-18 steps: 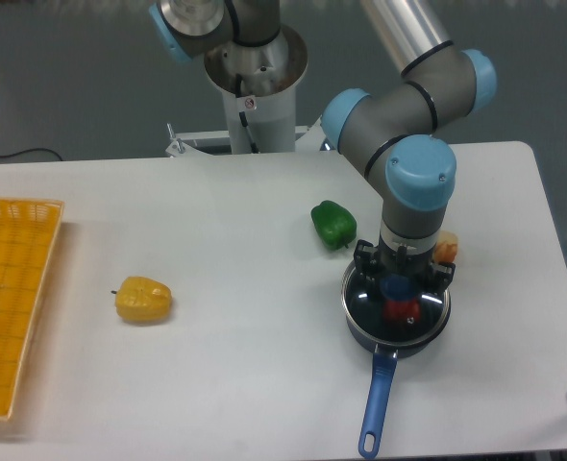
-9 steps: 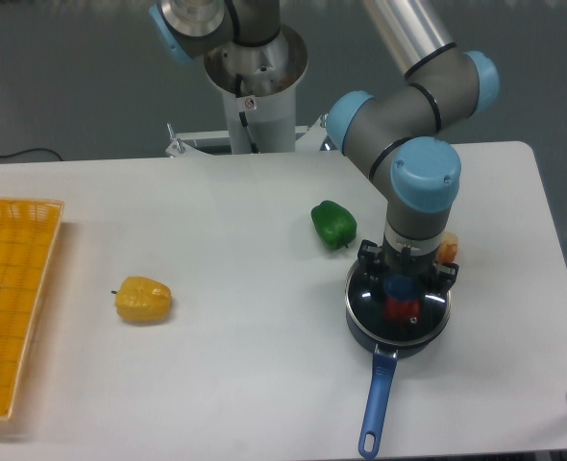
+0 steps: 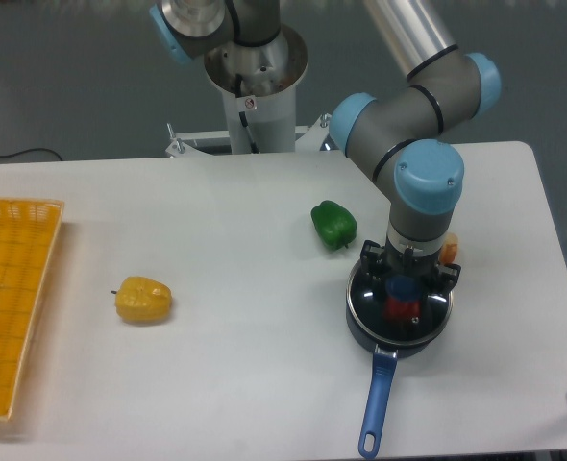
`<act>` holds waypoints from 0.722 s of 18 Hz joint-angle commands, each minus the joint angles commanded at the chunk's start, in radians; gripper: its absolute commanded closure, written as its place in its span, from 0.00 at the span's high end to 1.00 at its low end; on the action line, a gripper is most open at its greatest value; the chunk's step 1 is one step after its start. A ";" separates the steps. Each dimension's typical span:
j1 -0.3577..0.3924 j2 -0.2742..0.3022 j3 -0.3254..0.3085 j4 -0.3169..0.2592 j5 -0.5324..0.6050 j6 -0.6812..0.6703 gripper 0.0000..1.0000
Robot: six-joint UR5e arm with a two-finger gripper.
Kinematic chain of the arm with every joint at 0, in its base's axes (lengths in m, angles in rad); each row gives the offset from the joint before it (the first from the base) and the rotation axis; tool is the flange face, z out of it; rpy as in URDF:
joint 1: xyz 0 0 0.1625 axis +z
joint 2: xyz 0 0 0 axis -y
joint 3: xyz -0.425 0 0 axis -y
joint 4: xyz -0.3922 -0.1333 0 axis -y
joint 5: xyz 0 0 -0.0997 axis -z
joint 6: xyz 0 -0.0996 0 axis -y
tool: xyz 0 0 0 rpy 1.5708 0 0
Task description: Close the pot lid
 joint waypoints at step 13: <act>-0.002 -0.008 0.000 0.017 0.000 -0.002 0.63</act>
